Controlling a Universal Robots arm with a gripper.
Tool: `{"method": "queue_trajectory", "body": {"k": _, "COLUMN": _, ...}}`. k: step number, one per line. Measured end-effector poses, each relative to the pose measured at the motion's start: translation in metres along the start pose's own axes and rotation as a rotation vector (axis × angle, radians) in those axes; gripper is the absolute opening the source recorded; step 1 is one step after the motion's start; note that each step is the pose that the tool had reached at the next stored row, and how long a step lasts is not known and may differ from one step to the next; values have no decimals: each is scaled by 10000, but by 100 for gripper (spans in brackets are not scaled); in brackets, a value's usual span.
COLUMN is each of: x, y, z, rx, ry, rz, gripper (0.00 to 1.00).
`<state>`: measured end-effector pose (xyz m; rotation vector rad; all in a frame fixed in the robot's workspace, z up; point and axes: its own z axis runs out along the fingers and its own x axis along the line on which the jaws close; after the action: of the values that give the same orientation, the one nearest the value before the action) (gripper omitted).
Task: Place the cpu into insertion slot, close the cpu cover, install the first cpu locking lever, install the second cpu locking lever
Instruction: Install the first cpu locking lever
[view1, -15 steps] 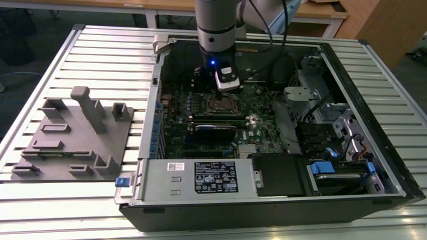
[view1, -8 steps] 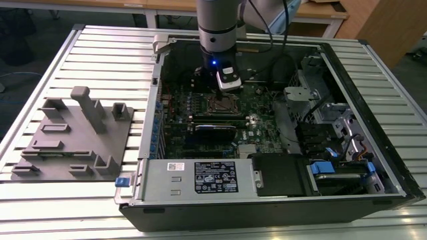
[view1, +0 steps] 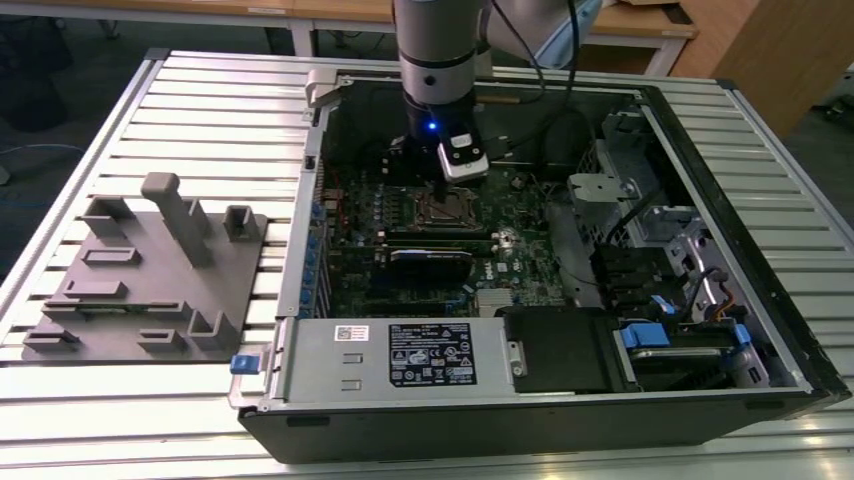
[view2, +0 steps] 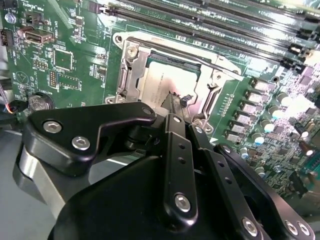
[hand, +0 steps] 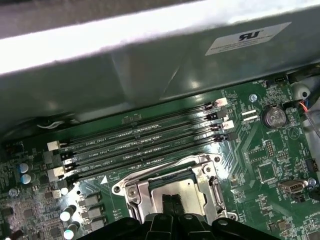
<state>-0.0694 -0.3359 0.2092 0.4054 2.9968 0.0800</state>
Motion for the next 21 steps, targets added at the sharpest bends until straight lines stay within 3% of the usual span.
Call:
{"method": "queue_trajectory", "body": {"k": 5, "x": -4, "y": 0, "z": 12, "rx": 110, "ry": -14, "rz": -411, "gripper": 10}}
{"method": "queue_trajectory", "body": {"k": 6, "x": -4, "y": 0, "z": 14, "rx": 206, "ry": -35, "rz": -464, "gripper": 10}}
{"method": "queue_trajectory", "body": {"k": 9, "x": -3, "y": 14, "z": 15, "rx": 668, "ry": -149, "rz": -523, "gripper": 10}}
{"method": "queue_trajectory", "body": {"k": 13, "x": -3, "y": 16, "z": 16, "rx": 706, "ry": -151, "rz": -529, "gripper": 10}}
{"method": "queue_trajectory", "body": {"k": 15, "x": -3, "y": 16, "z": 19, "rx": 741, "ry": 6, "rz": -550, "gripper": 10}}
{"method": "queue_trajectory", "body": {"k": 16, "x": -3, "y": 15, "z": 19, "rx": 752, "ry": 43, "rz": -554, "gripper": 10}}
{"method": "queue_trajectory", "body": {"k": 21, "x": -3, "y": 16, "z": 19, "rx": 761, "ry": 84, "rz": -555, "gripper": 10}}
